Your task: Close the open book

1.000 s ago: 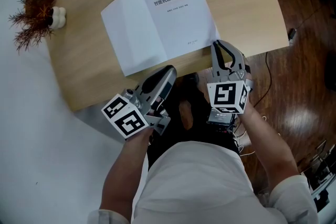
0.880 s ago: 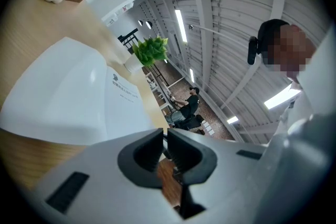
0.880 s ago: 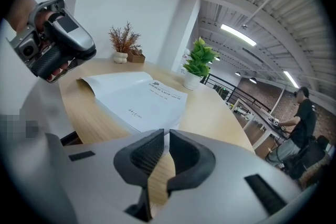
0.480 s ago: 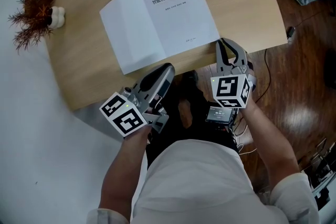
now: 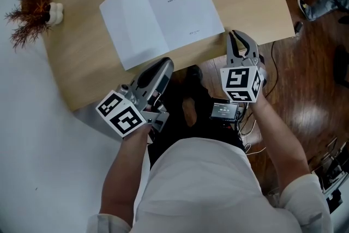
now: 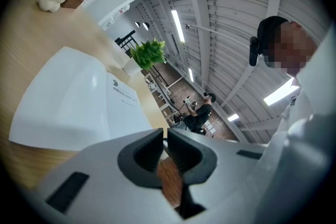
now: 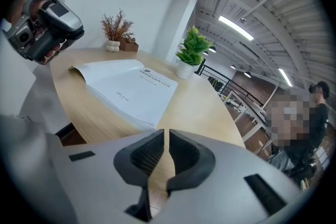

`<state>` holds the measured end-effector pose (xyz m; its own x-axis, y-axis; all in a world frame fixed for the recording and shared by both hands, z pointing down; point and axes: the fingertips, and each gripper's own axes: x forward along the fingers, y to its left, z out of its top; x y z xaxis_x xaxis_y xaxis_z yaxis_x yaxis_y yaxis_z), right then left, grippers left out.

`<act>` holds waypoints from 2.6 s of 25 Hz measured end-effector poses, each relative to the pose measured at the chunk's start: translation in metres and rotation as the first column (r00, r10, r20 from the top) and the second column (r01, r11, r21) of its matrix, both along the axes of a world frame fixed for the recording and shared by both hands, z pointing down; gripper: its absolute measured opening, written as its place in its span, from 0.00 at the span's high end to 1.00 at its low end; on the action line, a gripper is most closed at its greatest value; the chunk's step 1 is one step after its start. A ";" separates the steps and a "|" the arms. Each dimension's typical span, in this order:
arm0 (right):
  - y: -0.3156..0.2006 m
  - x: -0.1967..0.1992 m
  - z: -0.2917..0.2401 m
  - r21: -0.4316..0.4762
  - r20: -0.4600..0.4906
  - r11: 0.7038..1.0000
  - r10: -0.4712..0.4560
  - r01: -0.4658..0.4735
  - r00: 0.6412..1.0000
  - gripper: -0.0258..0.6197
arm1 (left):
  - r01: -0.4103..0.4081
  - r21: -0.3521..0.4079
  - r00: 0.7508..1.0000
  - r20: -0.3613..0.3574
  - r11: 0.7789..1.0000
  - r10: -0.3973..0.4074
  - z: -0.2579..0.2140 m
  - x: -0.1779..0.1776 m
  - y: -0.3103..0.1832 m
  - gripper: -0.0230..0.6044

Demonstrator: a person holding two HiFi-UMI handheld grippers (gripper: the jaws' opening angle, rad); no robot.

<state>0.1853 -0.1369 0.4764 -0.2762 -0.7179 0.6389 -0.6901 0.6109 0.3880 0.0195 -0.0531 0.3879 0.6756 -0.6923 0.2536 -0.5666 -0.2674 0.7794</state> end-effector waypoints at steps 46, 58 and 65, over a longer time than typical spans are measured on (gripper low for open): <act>0.084 -0.106 -0.185 -0.030 0.385 0.993 -0.092 0.112 0.918 0.96 | 0.025 0.262 0.996 0.079 0.965 -0.048 -0.135 -0.080 0.074 0.96; 0.100 -0.120 -0.216 -0.068 0.460 0.991 -0.075 0.120 0.885 0.96 | 0.036 0.285 0.992 0.107 0.958 -0.069 -0.156 -0.100 0.097 0.97; 0.103 -0.134 -0.243 -0.017 0.500 0.990 -0.114 0.141 0.859 0.96 | 0.007 0.325 0.986 0.153 0.946 -0.060 -0.174 -0.102 0.104 0.97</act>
